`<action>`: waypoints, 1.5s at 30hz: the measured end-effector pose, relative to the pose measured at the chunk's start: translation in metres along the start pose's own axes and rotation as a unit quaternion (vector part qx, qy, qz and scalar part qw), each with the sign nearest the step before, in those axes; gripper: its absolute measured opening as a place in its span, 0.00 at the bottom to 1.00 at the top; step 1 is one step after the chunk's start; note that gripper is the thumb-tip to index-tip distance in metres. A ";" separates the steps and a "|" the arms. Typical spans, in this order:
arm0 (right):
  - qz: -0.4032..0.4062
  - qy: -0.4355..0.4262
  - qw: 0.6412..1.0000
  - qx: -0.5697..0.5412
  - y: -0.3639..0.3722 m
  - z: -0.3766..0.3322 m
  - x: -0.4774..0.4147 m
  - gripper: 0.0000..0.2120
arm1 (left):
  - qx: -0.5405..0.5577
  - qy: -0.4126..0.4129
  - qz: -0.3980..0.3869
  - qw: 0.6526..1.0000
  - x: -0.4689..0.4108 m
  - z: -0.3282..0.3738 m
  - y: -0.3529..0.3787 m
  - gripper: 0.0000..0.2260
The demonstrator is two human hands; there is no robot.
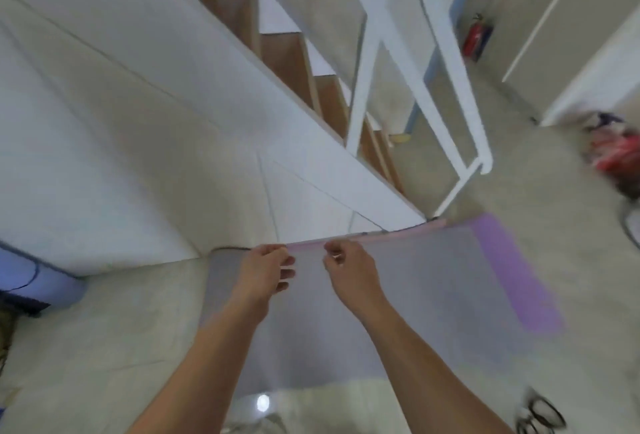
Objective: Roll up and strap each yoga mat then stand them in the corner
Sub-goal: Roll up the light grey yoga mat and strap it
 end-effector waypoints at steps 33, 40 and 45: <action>0.124 0.396 0.905 -0.098 -0.382 0.571 0.016 0.13 | -0.213 -0.104 -0.304 0.923 -0.051 -0.155 0.717 0.05; 0.005 0.400 0.916 -0.031 -0.347 0.828 -0.135 0.23 | -0.329 -0.093 -0.328 0.881 -0.221 -0.322 0.853 0.07; -0.034 0.397 0.916 0.038 -0.321 1.005 -0.234 0.34 | -0.425 -0.035 -0.326 0.844 -0.355 -0.435 0.931 0.05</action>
Point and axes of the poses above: each hand's wrist, its own x-axis away from the middle knuckle, its own y-axis out of the palm, z = x × y, the point moved 5 cm from there along -x, towards the middle knuckle, and after that the axes turned 3 degrees about -z, right-handed, at the moved point
